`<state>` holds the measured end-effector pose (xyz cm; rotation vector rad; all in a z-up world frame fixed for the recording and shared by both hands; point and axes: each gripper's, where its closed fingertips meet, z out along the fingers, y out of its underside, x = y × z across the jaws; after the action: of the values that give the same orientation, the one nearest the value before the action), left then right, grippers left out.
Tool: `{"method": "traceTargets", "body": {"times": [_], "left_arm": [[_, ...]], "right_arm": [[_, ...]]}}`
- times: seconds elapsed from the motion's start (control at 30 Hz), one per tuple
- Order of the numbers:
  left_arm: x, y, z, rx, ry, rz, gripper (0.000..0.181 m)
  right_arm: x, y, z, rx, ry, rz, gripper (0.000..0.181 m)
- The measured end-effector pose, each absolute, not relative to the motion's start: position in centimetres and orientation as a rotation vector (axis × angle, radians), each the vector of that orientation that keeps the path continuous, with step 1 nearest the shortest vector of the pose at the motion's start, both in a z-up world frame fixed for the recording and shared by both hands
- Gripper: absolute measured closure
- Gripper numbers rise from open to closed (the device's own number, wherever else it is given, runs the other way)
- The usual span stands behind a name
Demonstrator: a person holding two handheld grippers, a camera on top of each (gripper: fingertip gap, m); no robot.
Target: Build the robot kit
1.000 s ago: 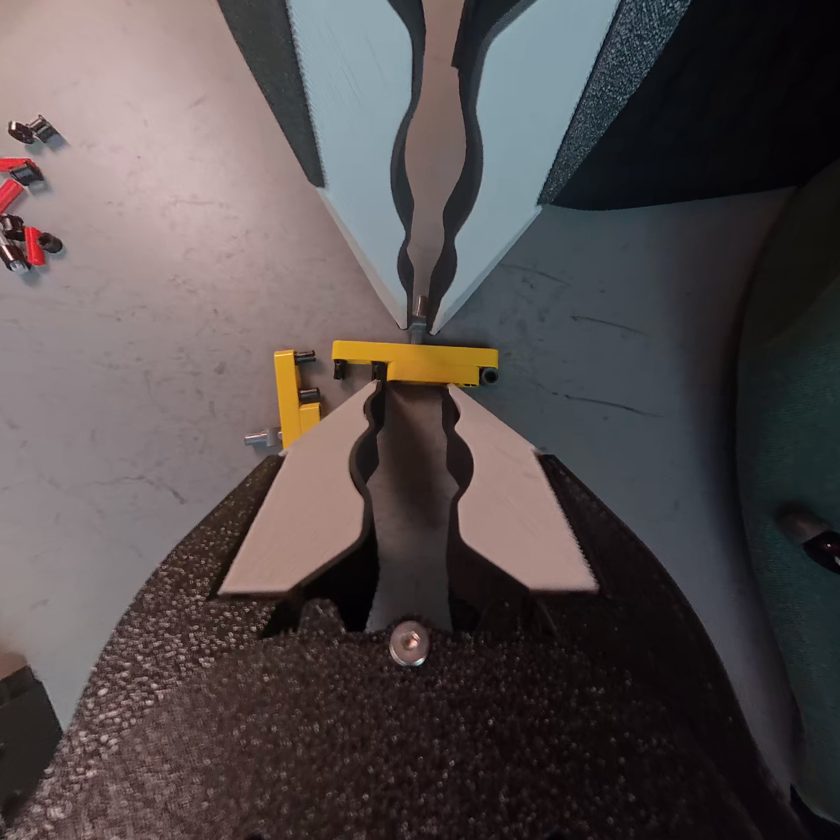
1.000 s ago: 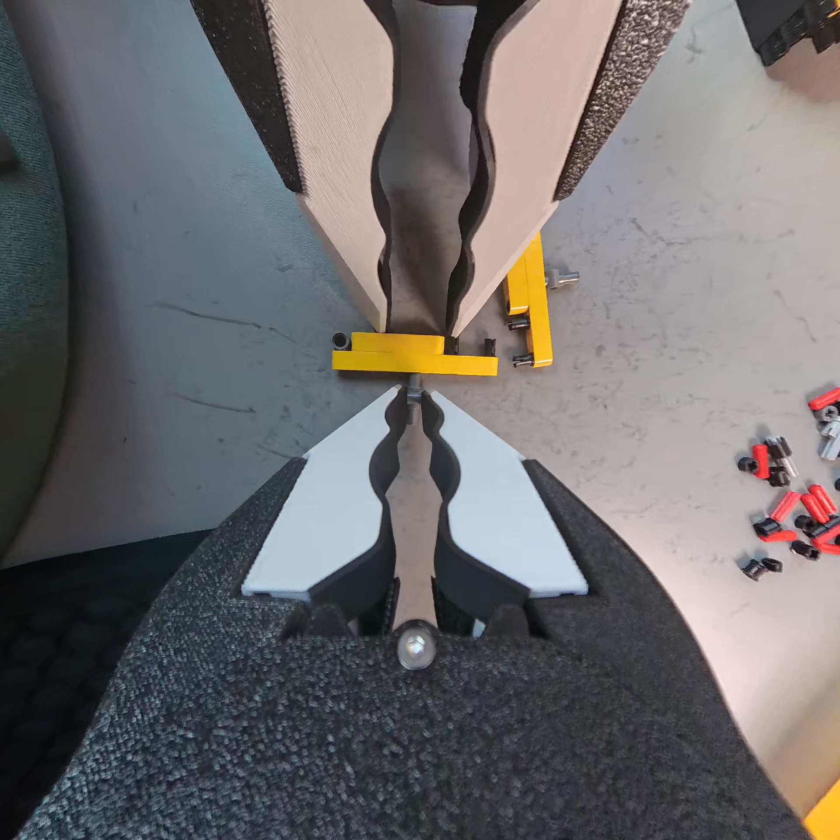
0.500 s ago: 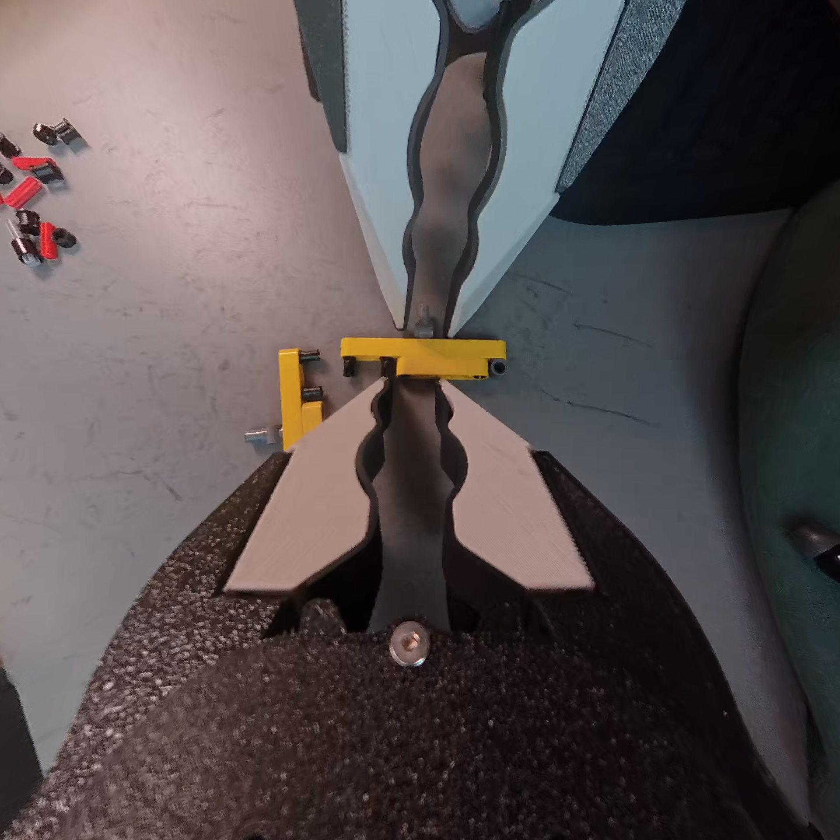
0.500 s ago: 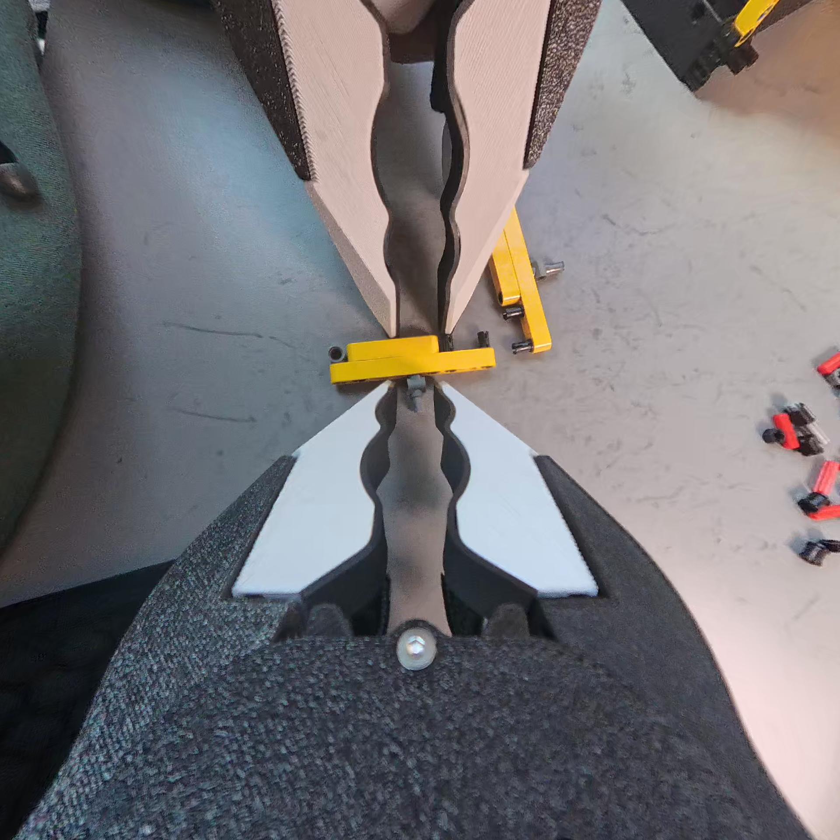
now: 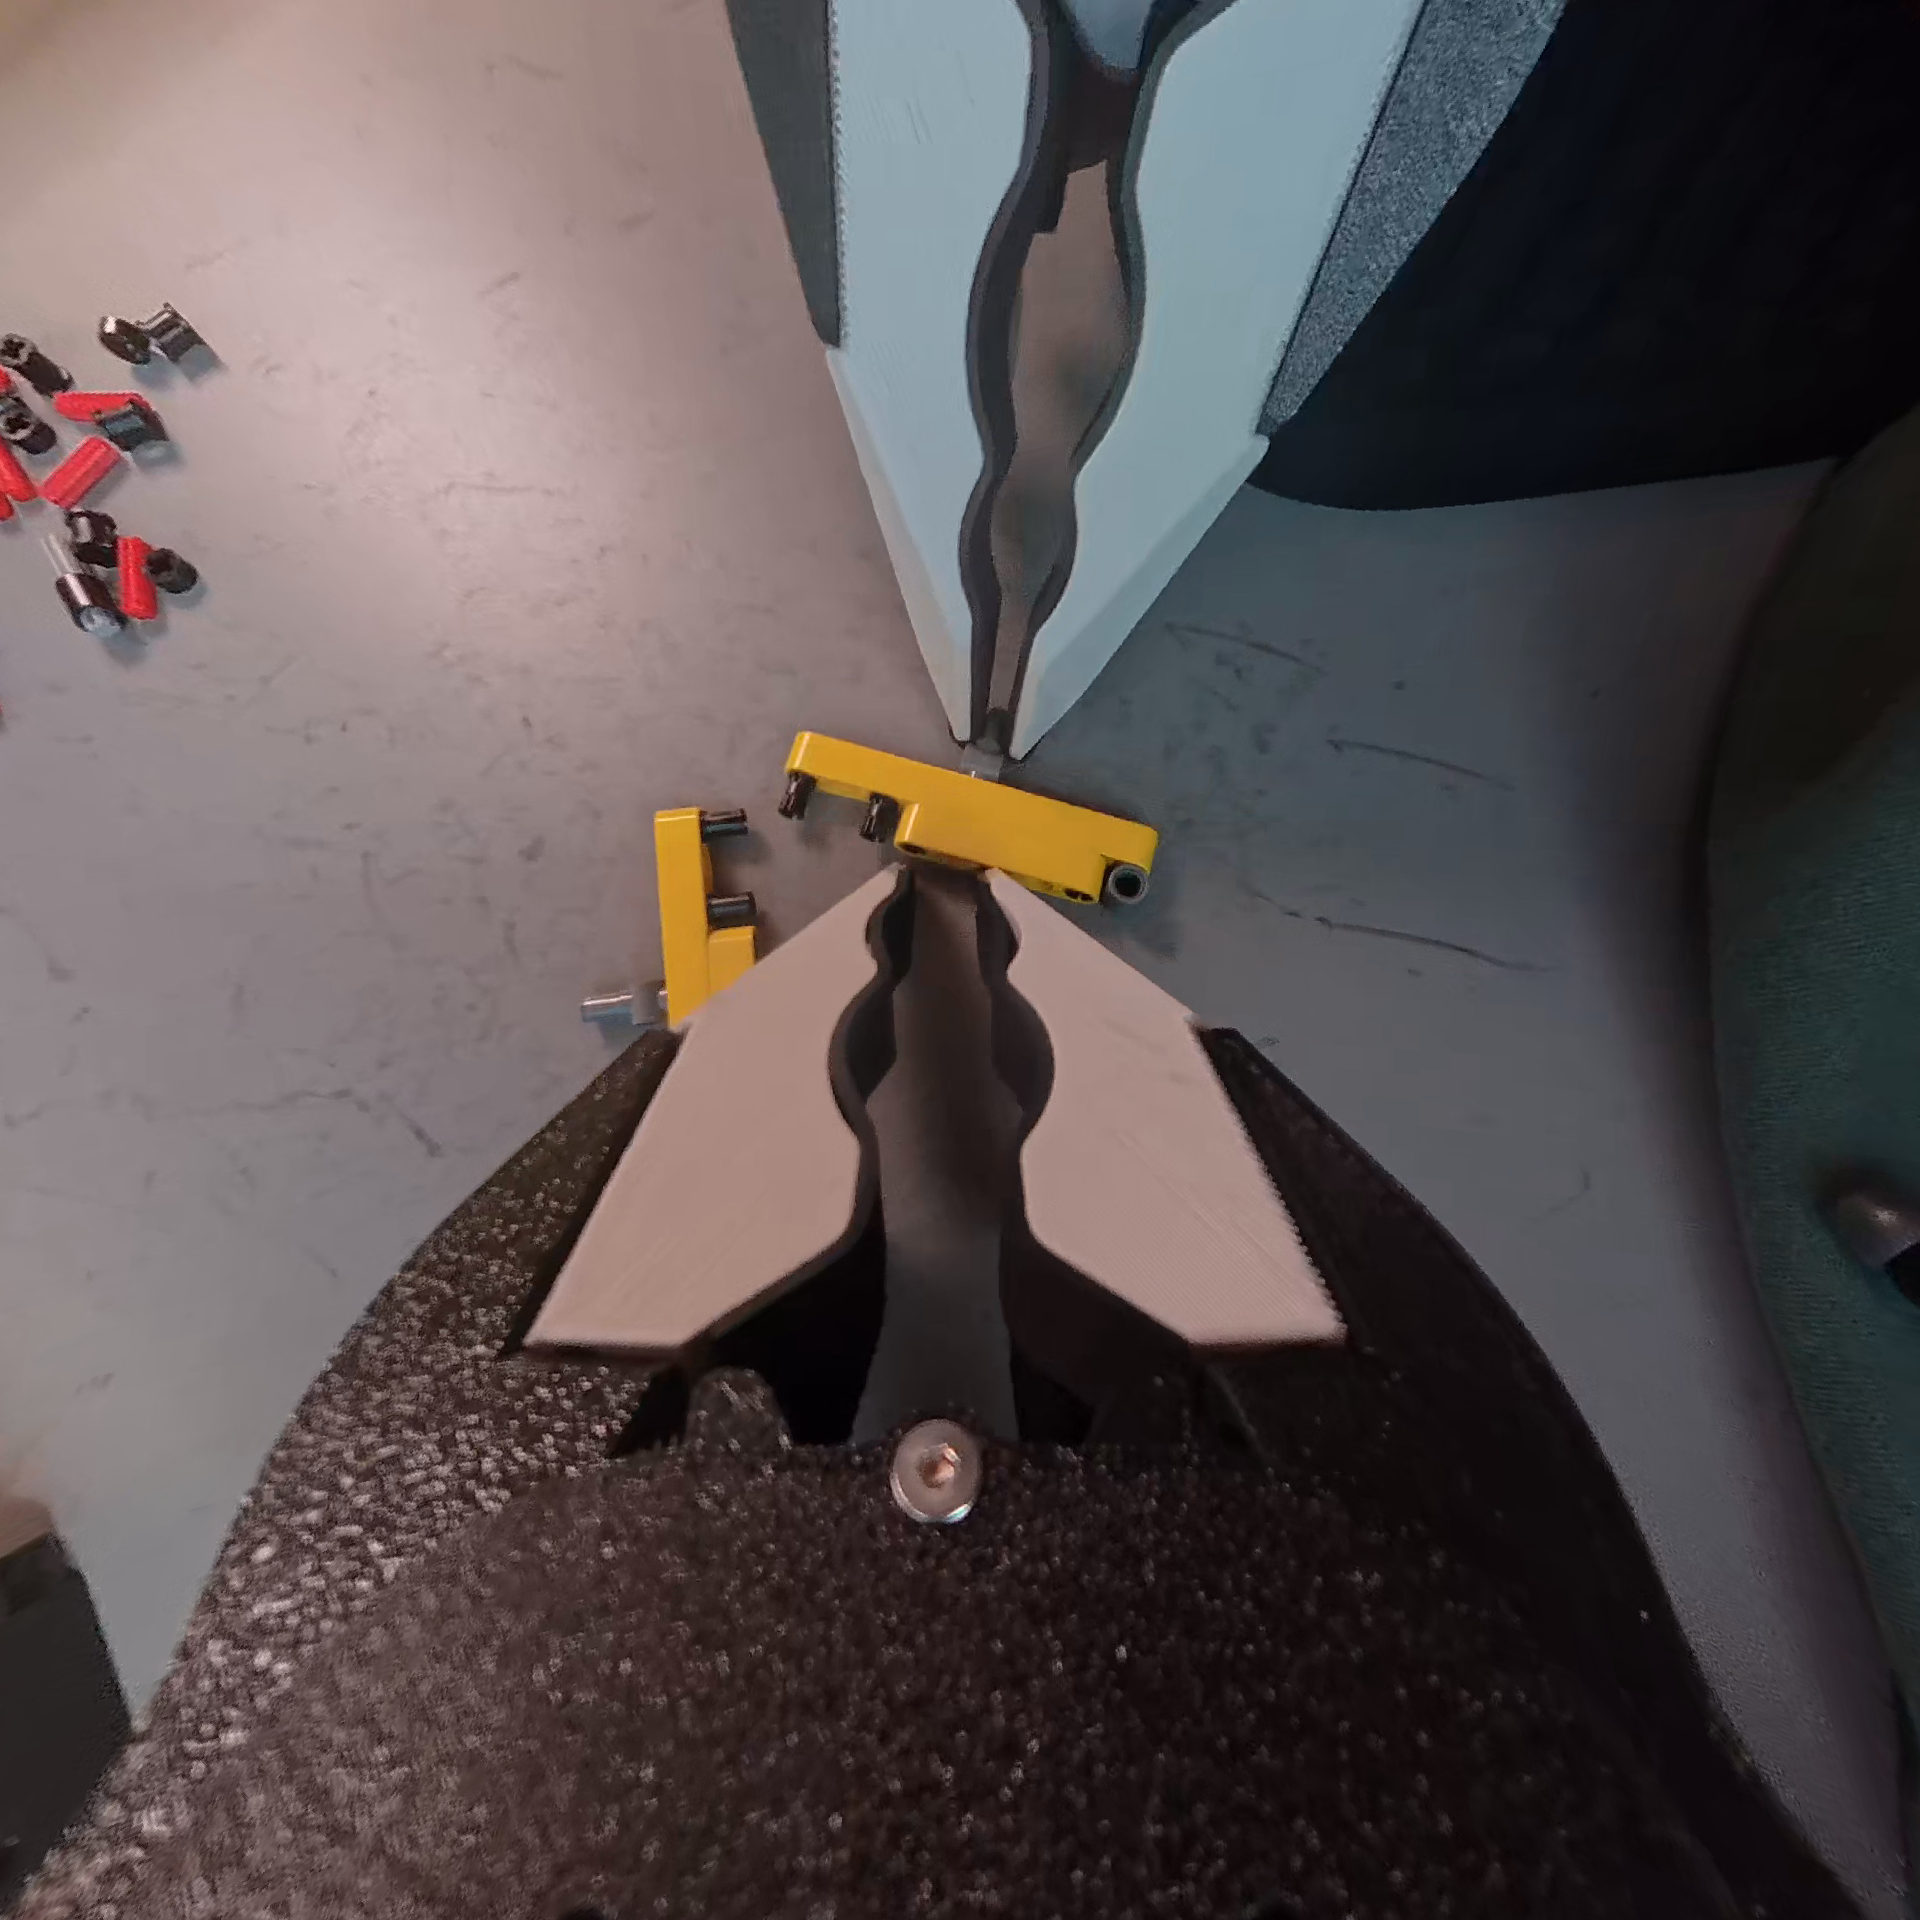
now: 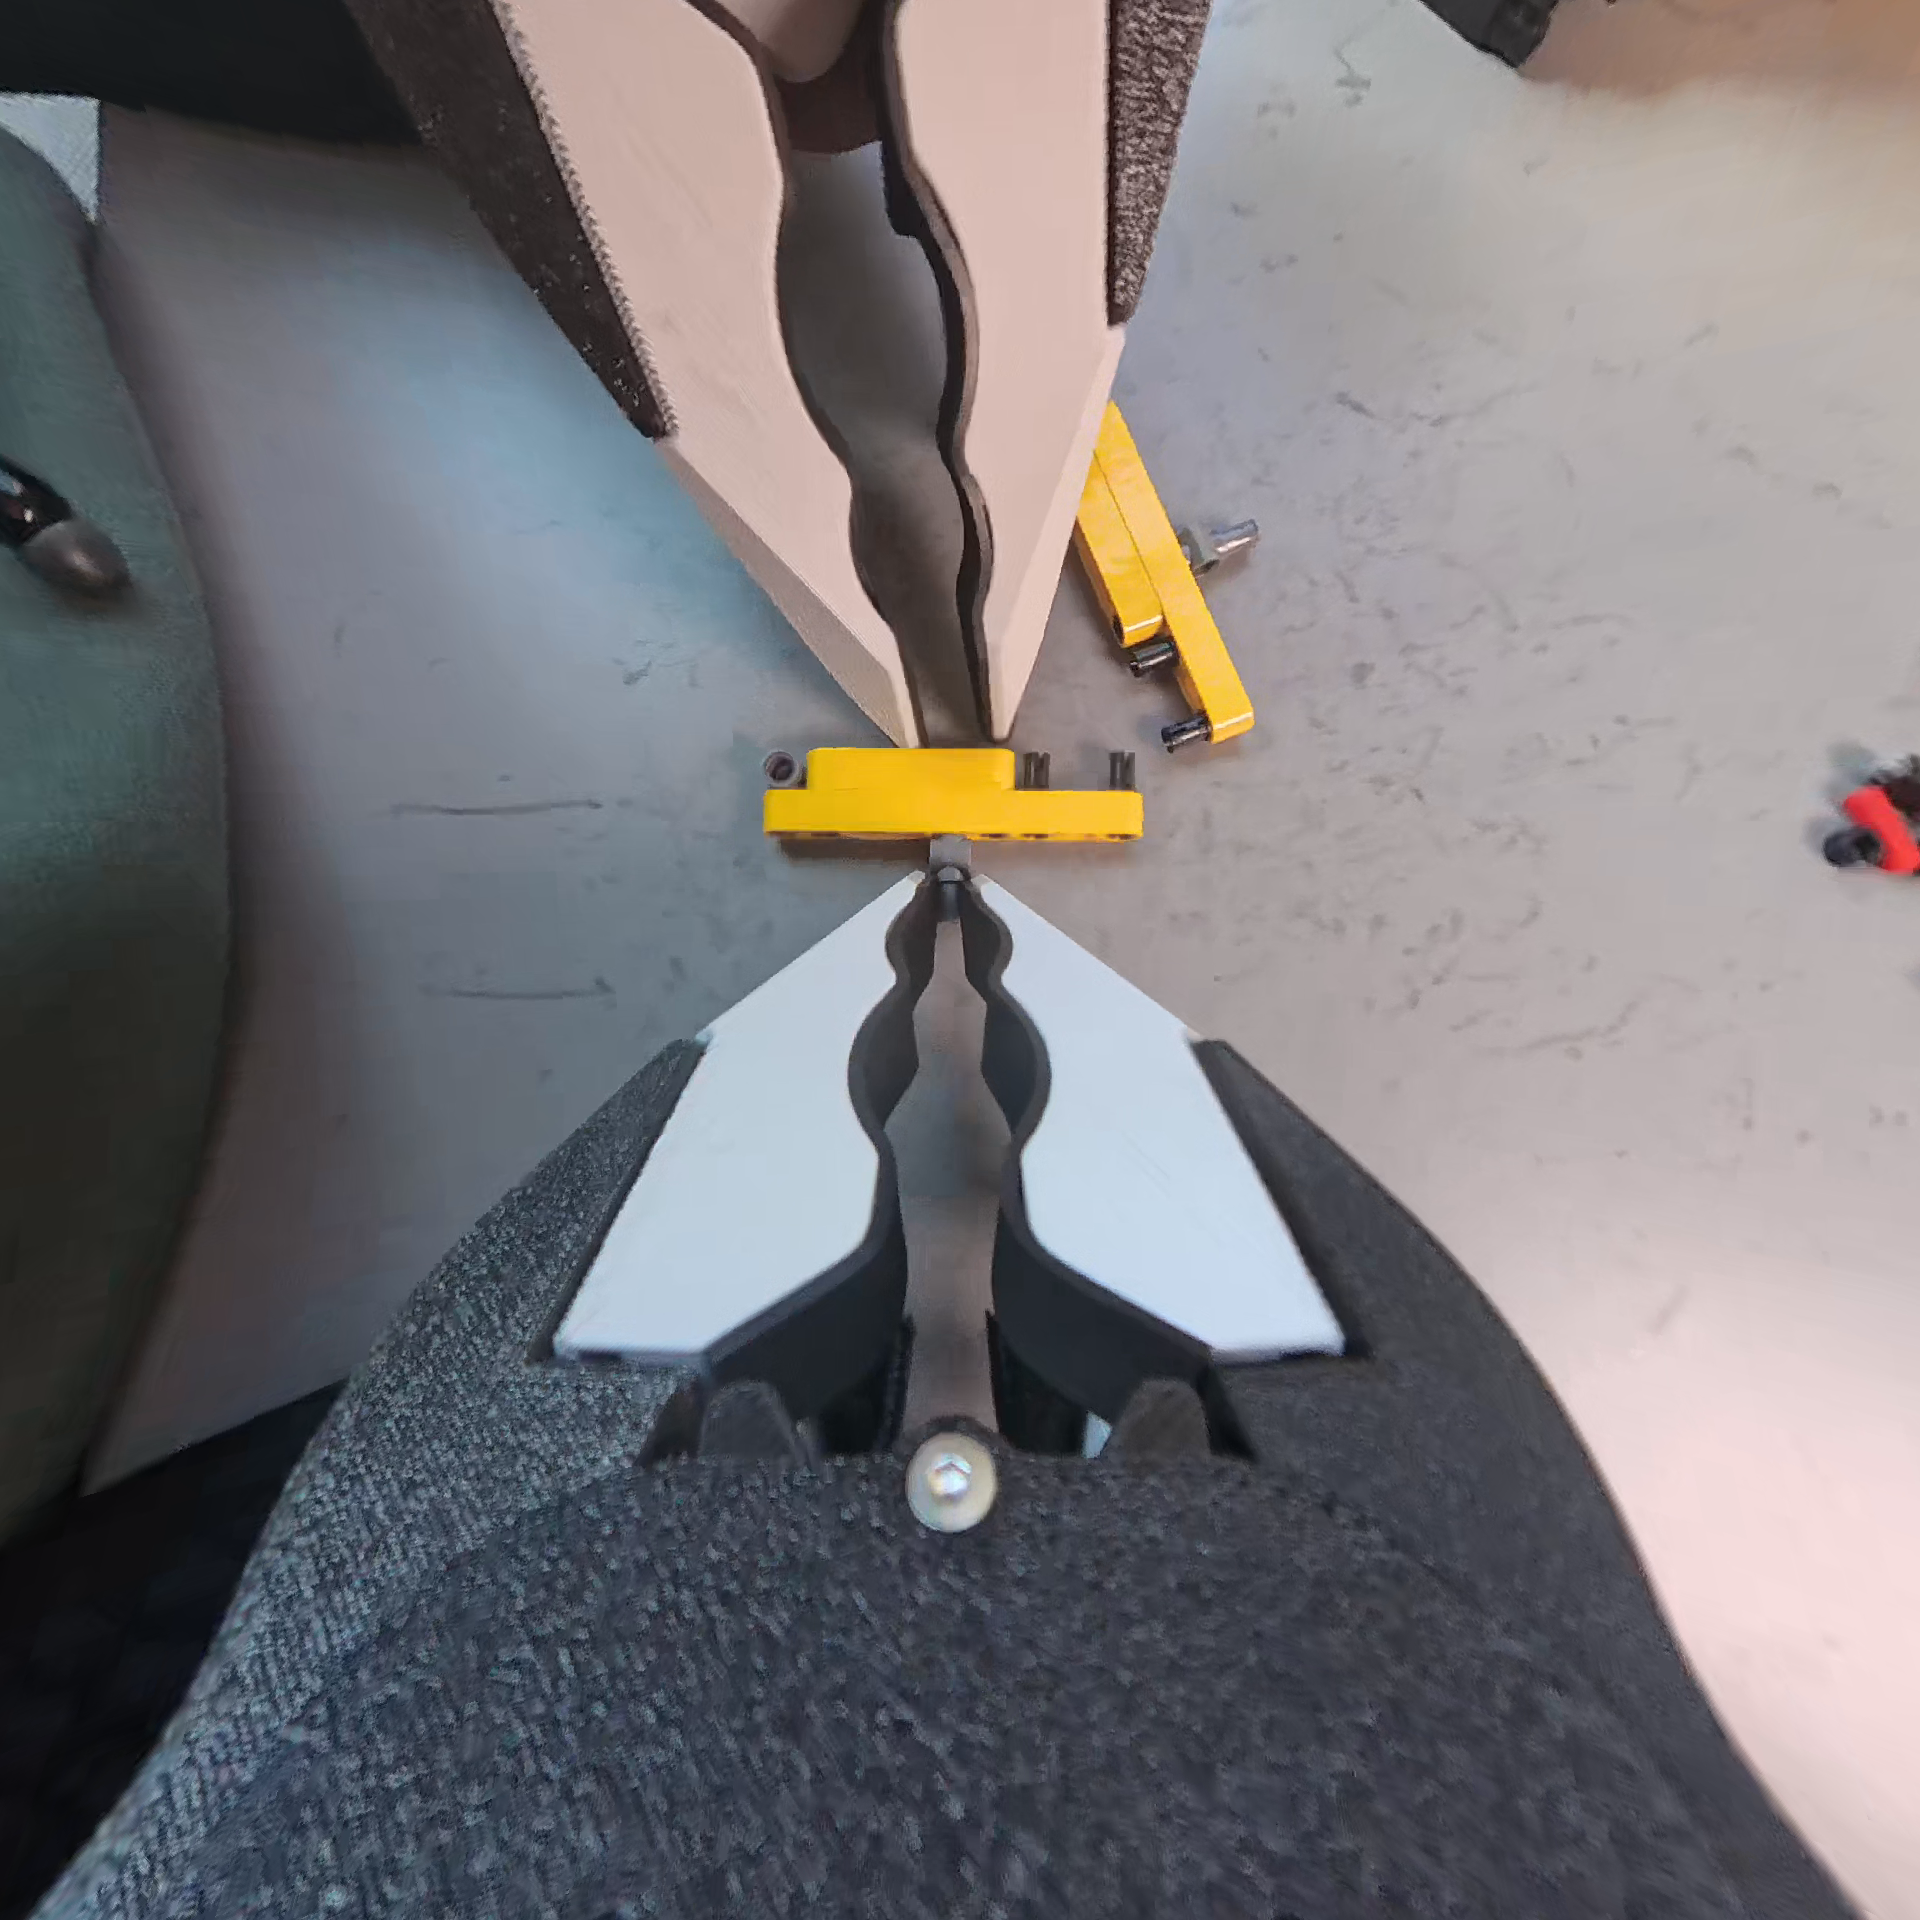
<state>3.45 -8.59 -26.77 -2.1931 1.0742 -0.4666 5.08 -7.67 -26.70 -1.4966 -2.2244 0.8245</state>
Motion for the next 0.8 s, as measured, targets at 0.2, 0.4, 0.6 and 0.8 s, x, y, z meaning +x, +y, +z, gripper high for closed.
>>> {"method": "traceTargets", "body": {"times": [0.2, 0.4, 0.6, 0.8], "left_arm": [[0.9, -8.7, -23.3, -2.101, 0.924, -0.507, 0.154], [3.0, -10.1, -24.7, -2.123, 0.982, -0.611, 0.150], [4.1, -9.5, -26.7, -2.182, 1.040, -0.484, 0.151], [2.9, -10.4, -26.8, -2.129, 1.185, -0.445, 0.164]], "right_arm": [[5.3, -6.6, -26.7, -1.729, -1.918, 0.692, 0.177], [5.4, -8.7, -26.3, -1.729, -1.928, 0.726, 0.158], [5.6, -8.0, -26.7, -1.744, -1.945, 0.688, 0.177], [5.3, -10.7, -25.5, -1.572, -2.055, 0.804, 0.170]]}}
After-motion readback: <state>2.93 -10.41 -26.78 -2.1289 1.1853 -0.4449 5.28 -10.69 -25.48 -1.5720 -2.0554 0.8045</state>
